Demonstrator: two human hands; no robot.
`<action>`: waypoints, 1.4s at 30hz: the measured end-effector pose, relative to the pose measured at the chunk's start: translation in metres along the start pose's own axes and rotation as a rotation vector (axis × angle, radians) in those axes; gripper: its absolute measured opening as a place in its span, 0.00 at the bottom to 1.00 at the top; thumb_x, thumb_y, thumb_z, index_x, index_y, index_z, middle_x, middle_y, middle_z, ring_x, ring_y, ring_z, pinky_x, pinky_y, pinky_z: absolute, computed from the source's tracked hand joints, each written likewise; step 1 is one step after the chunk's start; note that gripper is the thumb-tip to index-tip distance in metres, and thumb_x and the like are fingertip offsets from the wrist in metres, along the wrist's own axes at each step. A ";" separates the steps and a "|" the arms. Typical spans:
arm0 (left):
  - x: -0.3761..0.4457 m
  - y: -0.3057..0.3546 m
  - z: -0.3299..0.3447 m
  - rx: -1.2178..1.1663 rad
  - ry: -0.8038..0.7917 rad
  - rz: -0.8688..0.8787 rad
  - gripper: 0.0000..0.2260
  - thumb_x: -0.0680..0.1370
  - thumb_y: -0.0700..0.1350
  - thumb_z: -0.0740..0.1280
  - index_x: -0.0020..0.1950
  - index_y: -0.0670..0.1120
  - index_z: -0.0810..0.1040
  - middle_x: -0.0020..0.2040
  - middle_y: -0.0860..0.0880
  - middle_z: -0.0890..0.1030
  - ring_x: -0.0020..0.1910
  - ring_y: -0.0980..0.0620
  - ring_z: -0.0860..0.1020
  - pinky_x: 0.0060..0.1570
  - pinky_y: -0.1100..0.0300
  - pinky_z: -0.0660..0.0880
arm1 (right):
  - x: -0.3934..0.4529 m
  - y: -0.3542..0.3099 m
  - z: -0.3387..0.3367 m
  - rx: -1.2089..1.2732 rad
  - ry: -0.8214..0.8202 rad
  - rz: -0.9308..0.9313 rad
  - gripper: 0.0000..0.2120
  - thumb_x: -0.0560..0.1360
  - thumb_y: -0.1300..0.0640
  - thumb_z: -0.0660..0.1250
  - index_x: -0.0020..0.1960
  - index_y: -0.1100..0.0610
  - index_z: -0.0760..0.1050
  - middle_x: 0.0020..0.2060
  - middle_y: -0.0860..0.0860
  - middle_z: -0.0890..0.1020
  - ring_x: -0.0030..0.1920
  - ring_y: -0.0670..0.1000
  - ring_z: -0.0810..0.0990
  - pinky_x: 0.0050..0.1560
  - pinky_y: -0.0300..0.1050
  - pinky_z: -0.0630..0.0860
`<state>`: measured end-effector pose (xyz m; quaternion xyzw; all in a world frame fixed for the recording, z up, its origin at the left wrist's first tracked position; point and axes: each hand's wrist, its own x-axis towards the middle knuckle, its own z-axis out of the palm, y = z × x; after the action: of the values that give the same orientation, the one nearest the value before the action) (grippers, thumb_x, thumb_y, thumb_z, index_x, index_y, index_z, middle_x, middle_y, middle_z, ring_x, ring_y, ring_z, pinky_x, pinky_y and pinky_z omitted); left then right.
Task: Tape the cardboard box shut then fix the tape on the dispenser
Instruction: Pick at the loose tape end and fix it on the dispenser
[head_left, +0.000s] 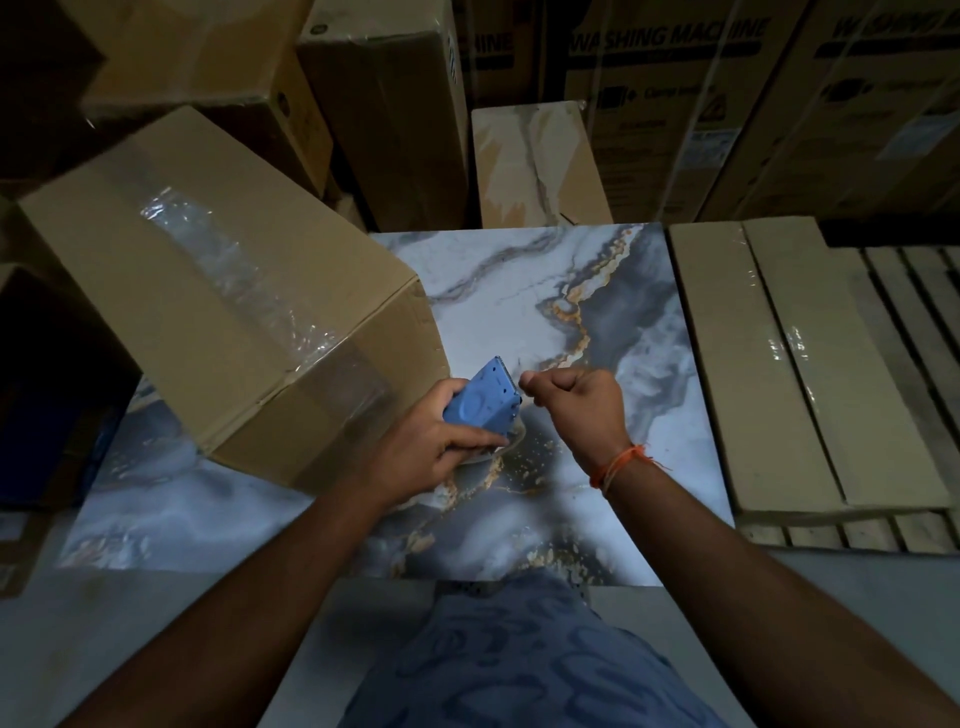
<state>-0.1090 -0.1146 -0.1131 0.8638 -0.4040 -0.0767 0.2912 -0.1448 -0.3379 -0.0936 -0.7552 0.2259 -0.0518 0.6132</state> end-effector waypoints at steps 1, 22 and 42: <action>0.001 -0.001 -0.001 0.012 -0.022 0.006 0.11 0.79 0.52 0.68 0.59 0.59 0.86 0.69 0.44 0.71 0.66 0.50 0.72 0.64 0.64 0.70 | 0.000 0.001 0.001 0.010 0.004 0.008 0.10 0.73 0.55 0.76 0.38 0.61 0.87 0.31 0.55 0.86 0.35 0.43 0.84 0.50 0.51 0.83; 0.020 0.010 -0.018 0.075 -0.160 0.037 0.14 0.79 0.54 0.66 0.64 0.61 0.82 0.68 0.41 0.72 0.64 0.45 0.74 0.58 0.54 0.80 | 0.013 0.009 -0.015 0.060 0.043 0.024 0.08 0.73 0.55 0.76 0.40 0.59 0.87 0.28 0.44 0.84 0.33 0.43 0.83 0.40 0.36 0.78; 0.024 0.019 -0.026 0.114 -0.251 0.026 0.13 0.79 0.54 0.67 0.62 0.65 0.82 0.70 0.43 0.70 0.63 0.45 0.75 0.60 0.51 0.79 | 0.012 0.017 -0.030 0.185 0.018 0.076 0.09 0.75 0.59 0.74 0.40 0.63 0.86 0.33 0.59 0.85 0.32 0.47 0.80 0.36 0.39 0.78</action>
<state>-0.0958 -0.1310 -0.0782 0.8572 -0.4523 -0.1570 0.1898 -0.1494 -0.3728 -0.1045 -0.6857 0.2542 -0.0558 0.6798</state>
